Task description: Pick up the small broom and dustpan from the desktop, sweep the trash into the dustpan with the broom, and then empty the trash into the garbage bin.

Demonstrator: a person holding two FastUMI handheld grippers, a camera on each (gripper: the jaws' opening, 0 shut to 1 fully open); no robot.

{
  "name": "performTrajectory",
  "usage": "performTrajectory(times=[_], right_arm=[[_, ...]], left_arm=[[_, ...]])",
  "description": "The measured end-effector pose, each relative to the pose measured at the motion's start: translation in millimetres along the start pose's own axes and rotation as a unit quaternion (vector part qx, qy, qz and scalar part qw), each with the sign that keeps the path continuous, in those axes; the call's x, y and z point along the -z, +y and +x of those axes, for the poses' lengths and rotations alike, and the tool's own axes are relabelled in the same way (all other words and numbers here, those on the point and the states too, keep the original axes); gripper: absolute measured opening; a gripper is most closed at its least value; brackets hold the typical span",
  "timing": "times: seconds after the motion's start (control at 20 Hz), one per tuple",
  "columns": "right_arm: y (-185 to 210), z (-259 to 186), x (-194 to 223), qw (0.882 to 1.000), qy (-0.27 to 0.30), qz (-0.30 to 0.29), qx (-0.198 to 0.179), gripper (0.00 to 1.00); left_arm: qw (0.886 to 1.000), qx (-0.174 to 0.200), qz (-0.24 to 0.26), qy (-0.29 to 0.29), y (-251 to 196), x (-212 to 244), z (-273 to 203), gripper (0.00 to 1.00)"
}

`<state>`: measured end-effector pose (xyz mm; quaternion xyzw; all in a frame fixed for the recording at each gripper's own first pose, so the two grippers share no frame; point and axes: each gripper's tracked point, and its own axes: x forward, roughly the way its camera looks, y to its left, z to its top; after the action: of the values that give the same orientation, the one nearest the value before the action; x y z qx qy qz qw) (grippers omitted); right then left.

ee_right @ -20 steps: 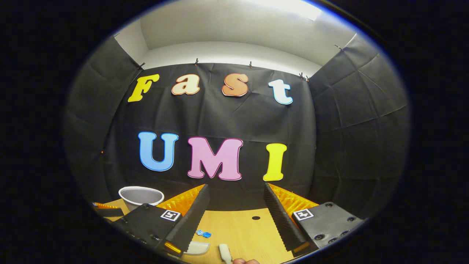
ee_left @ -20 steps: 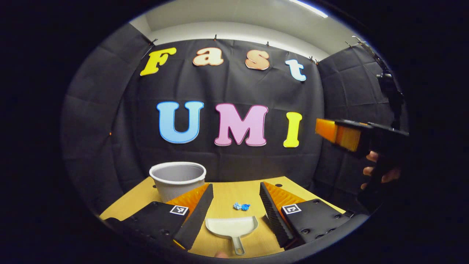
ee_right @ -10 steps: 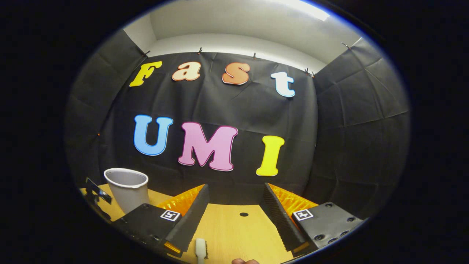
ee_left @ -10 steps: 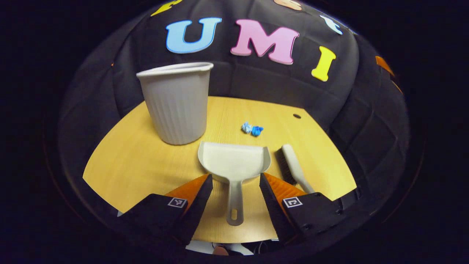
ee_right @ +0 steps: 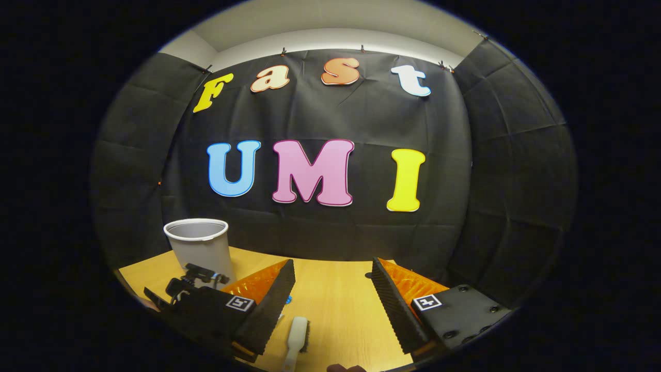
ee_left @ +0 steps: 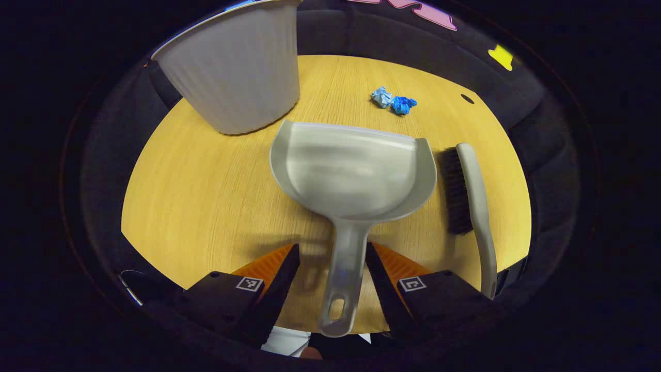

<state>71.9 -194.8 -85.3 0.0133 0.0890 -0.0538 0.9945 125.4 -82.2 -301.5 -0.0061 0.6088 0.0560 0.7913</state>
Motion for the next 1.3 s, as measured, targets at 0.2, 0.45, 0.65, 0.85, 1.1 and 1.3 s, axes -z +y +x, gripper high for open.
performTrajectory(times=[0.2,0.45,0.65,0.85,1.1,1.3], right_arm=[[7,7,34,0.997,0.072,0.032,-0.021,0.95],[5,13,72,0.987,0.146,0.067,-0.015,0.95],[21,9,94,0.979,0.194,0.055,-0.015,0.95],[55,5,130,0.964,0.261,0.046,-0.024,0.95],[71,-32,229,0.887,0.460,0.043,0.009,0.97],[60,-49,257,0.836,0.546,0.022,0.052,0.97]], left_arm=[[0.998,-0.021,0.030,0.044,-8,-13,13,0.77],[0.997,-0.003,0.024,0.069,-12,-27,21,0.51],[0.996,0.018,0.036,0.080,-10,-24,24,0.33],[0.995,0.037,0.064,0.068,-6,-26,25,0.31],[0.994,0.070,0.068,0.040,3,-21,24,0.30],[0.993,0.102,0.057,0.018,13,-9,21,0.30]])
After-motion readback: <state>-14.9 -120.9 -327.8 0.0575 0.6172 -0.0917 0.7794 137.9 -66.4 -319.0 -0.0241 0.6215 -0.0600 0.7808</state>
